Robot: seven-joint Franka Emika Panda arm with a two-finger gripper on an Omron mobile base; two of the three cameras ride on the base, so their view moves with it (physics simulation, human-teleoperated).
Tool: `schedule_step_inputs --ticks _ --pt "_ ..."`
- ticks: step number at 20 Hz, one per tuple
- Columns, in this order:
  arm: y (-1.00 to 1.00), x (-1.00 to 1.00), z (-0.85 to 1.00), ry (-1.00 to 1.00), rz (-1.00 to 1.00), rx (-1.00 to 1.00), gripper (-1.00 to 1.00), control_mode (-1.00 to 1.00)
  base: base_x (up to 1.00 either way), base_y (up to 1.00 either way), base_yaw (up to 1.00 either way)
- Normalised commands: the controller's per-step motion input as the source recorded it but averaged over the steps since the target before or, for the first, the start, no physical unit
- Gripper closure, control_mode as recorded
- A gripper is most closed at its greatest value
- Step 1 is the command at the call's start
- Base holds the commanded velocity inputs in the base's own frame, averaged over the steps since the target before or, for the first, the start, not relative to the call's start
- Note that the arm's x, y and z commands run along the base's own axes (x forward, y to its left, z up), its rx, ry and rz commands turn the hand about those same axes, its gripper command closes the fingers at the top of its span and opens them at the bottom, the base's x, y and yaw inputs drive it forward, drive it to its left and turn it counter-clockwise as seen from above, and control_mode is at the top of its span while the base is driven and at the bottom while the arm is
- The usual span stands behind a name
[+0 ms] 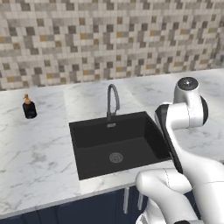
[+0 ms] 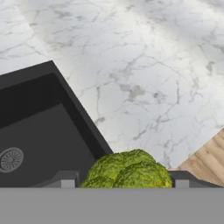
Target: Turn on the sink faucet. Then move the broccoli from the counter to the sink. Turn off the sink. Move the vegetable from the sink to the pot next to the stove. Finally move the pot to the front left burner.
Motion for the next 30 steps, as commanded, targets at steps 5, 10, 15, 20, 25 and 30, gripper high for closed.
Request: schedule_step_inputs --ticks 5,10,15,20,25,30 --pt "0.0 0.0 0.0 0.0 0.0 0.0 1.0 1.0 -0.12 -0.35 -0.31" --pt "0.0 0.0 0.0 0.0 0.0 0.0 1.0 1.0 -0.13 -0.32 -0.38" --pt "0.0 0.0 0.0 0.0 0.0 0.0 1.0 1.0 -0.06 -0.33 -0.41" --pt "0.0 0.0 0.0 0.0 0.0 0.0 1.0 1.0 0.0 -0.28 -0.44" --pt "0.0 0.0 0.0 0.0 0.0 0.0 1.0 1.0 0.0 -0.33 -0.43" --pt "0.0 0.0 0.0 0.0 0.0 0.0 1.0 1.0 0.0 -0.3 -0.42"
